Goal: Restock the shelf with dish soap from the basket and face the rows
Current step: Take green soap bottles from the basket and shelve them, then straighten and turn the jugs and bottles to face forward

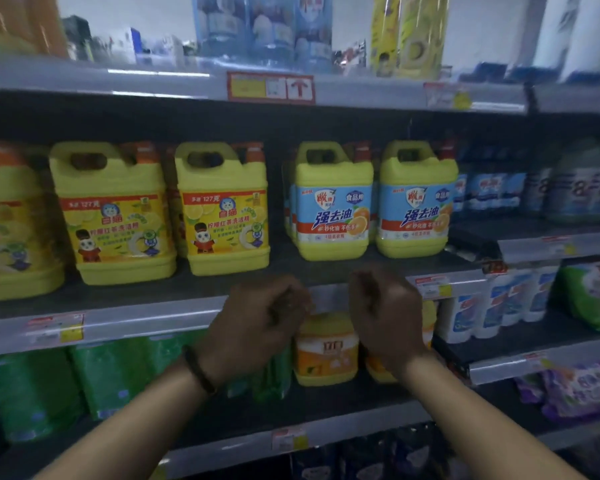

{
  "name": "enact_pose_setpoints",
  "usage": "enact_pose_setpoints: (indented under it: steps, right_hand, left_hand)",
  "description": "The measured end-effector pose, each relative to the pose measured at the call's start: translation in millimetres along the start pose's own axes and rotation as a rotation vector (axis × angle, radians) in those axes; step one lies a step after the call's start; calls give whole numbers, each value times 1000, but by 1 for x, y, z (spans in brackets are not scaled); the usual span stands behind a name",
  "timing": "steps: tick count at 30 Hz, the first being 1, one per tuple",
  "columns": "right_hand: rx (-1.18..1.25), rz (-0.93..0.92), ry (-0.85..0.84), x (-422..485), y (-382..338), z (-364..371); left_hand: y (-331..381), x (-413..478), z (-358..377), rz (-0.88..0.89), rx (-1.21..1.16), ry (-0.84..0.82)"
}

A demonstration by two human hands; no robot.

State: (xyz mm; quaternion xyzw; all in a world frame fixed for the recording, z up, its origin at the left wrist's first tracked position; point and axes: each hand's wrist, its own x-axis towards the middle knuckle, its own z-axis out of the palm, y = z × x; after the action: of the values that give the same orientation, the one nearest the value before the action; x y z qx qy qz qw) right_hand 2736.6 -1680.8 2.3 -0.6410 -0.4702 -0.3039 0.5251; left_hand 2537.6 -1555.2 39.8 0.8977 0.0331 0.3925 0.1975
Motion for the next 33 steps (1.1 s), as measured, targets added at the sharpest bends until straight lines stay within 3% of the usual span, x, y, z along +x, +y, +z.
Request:
enact_pose_setpoints:
  steps: [5,9,15,24,33]
  right_hand:
    - [-37,34,86,69,18,10]
    - [-28,166,185,84,25,36]
    - [-116,224,186,74,33,48]
    - [-192,241,-50,86,45,54]
    - [45,198,212,75,47,47]
  left_hand:
    - [-6,76,14,126,95,238]
    - [-29,108,42,58,188,341]
    - [-44,112,63,-20,262,296]
    - [-51,114,66,-170,131,284]
    - [-45,113,58,-139,-55,232]
